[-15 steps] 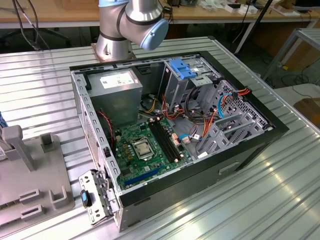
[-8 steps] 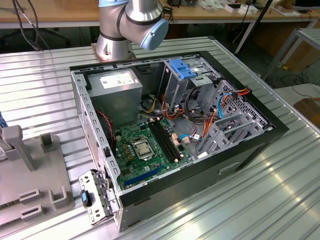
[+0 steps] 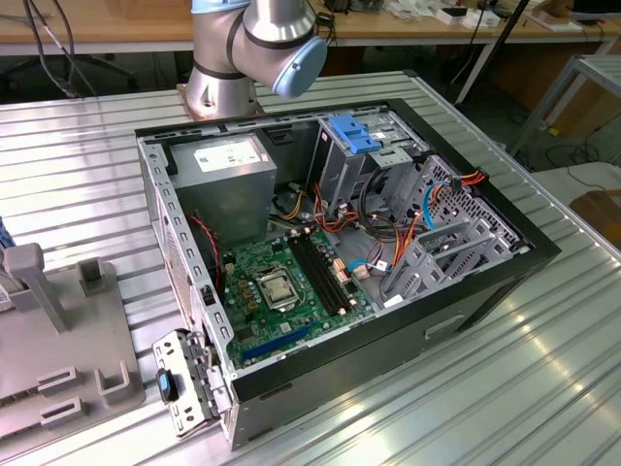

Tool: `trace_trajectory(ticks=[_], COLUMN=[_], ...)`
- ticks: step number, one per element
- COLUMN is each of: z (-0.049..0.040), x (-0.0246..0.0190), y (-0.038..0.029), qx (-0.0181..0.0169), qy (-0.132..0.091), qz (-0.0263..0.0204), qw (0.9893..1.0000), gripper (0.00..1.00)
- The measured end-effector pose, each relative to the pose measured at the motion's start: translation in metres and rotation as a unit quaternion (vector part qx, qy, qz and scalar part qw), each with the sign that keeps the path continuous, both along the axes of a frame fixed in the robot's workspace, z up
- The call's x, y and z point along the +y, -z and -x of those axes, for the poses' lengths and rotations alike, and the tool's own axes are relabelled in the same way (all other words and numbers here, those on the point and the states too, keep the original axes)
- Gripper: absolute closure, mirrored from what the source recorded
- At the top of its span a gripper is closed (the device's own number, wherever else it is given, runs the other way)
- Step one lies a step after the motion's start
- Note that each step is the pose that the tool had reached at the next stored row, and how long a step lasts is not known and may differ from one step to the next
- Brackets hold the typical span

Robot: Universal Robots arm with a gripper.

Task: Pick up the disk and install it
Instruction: 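Pick up the disk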

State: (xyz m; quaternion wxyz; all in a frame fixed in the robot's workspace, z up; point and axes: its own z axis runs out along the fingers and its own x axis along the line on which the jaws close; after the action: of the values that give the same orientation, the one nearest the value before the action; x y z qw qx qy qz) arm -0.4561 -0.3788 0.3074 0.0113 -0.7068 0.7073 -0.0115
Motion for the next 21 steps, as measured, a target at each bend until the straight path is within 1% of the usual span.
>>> trace_trajectory(ticks=[9,11,20,21], z=[-0.0022,-0.0047,-0.0049,-0.0049], x=[0.0,0.0,0.0,0.0], y=[0.0009,0.0009,0.0009,0.0009], qx=[0.0001,0.0011,0.0012,0.0012], qy=[0.0,0.001,0.001,0.001], qz=[0.0,0.0,0.0,0.0], qw=[1.0,1.0,1.0,1.0], gripper=[0.49,0.49,0.49,0.5])
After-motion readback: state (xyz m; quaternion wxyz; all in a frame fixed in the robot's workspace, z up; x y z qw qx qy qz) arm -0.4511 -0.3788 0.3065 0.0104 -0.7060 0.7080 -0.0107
